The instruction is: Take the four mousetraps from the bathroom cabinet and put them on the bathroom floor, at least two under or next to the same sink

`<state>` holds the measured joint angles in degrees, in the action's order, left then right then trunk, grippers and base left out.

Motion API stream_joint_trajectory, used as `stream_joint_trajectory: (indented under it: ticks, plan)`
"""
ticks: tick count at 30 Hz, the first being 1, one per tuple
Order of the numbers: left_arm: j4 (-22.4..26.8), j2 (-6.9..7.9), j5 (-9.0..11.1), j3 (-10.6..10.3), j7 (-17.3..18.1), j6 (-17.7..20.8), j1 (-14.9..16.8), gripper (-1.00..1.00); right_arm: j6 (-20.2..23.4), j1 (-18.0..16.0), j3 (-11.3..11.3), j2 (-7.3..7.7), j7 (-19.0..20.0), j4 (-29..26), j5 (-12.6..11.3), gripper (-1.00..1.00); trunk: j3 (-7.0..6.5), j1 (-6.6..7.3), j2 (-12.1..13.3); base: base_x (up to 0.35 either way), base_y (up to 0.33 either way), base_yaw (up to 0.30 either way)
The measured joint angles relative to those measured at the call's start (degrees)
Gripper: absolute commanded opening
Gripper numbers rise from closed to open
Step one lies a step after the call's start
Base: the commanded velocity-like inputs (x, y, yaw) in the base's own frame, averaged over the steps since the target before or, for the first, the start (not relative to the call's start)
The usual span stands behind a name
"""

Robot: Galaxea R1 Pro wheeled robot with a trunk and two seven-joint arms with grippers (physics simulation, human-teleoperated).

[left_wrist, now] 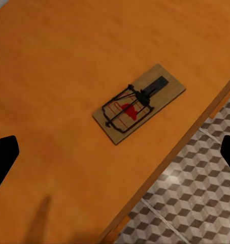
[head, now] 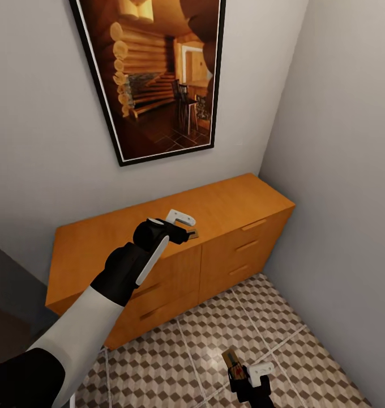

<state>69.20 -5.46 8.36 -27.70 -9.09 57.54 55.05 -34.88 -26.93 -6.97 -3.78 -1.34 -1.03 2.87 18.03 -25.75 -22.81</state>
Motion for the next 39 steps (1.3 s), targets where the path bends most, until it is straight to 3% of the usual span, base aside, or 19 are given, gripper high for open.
stream_joint_trajectory:
  ticks: [39]
  plan:
    - [-1.2, 0.0, 0.0, 0.0, 0.0, 0.0, 0.0, 1.0, 0.0, 0.0, 0.0, -0.17, 0.0, 0.1, 0.0, -1.0, 0.0, 0.01, 0.0, 0.026, 0.016, 0.0]
